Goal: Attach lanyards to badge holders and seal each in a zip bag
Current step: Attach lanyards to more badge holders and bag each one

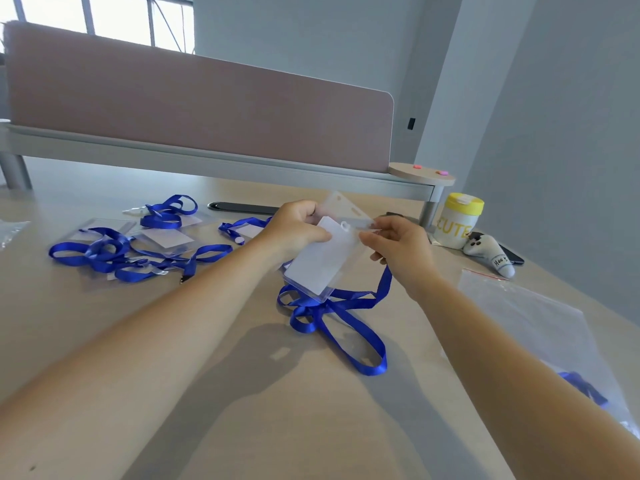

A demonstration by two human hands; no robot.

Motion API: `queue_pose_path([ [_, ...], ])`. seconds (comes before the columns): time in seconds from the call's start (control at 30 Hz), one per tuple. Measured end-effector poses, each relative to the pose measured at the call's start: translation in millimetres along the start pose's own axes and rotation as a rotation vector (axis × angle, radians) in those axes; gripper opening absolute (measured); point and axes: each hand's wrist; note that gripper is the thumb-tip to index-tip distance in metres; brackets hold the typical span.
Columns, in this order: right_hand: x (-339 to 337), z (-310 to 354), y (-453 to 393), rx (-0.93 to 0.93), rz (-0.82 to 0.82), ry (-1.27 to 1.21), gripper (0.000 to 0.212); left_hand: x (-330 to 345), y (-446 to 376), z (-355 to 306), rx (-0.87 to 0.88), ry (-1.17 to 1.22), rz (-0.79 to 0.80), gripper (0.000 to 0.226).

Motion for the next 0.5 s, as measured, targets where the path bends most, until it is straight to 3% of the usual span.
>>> queue_pose_path([
  [0.03,1.2,1.4,1.2,0.009,0.003,-0.021,0.005,0.0,0.2,0.6,-0.004,-0.008,0.011,0.014],
  [0.13,4.6,1.1,0.1,0.026,-0.014,-0.009,0.019,1.1,1.4,1.0,-0.002,0.007,0.02,0.016],
  [0.33,11.2,4.9,2.0,0.036,0.022,0.007,0.023,3.2,-0.6,1.7,0.022,-0.035,-0.058,0.008],
  [0.5,6.9,6.5,2.6,0.01,0.09,-0.055,0.017,-3.3,-1.3,2.2,0.038,-0.027,-0.092,0.016],
])
Point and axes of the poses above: each hand's wrist, its own y-axis away from the middle knuckle, its own x-axis out of the palm, z = x × y, and after that the axes turned 2 degrees about z, right-handed
